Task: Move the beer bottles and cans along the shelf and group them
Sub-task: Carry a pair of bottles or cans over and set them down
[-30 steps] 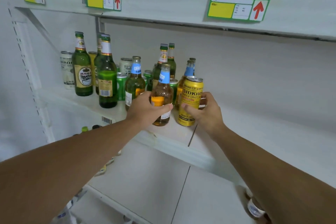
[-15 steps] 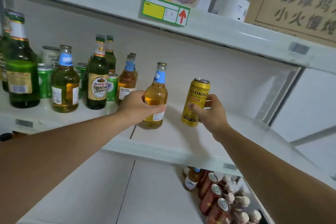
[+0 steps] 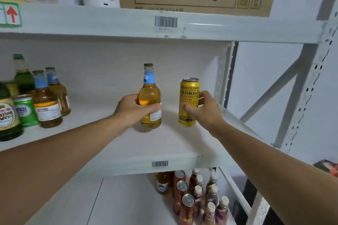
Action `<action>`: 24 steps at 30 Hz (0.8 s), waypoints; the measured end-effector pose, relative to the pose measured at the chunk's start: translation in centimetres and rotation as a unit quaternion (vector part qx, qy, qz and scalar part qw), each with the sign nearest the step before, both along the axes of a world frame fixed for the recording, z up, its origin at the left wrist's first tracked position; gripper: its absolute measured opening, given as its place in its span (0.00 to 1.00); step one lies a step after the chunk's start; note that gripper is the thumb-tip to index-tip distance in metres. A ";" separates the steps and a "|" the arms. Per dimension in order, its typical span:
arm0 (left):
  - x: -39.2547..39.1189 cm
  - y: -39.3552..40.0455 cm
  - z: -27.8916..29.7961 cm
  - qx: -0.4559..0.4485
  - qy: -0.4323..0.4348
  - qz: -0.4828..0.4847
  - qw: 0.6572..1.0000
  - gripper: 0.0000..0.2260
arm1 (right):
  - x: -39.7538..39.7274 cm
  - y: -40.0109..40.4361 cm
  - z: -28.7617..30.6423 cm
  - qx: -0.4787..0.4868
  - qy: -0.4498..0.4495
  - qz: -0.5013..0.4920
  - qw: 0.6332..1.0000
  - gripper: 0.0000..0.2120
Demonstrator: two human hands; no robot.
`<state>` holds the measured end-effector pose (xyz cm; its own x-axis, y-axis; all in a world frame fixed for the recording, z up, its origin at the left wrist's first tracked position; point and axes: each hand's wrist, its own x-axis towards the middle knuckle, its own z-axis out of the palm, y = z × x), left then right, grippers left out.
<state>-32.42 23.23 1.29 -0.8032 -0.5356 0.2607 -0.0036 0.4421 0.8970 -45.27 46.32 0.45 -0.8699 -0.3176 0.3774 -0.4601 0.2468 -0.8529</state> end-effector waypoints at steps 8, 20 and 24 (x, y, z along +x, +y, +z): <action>-7.3 4.1 -0.7 0.015 0.000 -0.023 1.000 0.17 | -5.9 5.7 -1.0 -0.008 -0.003 -0.035 0.999 0.27; -15.8 2.8 -1.6 -0.017 -0.009 -0.034 0.999 0.17 | -11.1 6.4 -0.5 0.007 -0.028 -0.098 0.995 0.26; -18.3 2.3 -2.0 -0.016 -0.019 -0.045 0.999 0.17 | -13.0 5.5 -1.0 0.007 -0.032 -0.105 0.994 0.27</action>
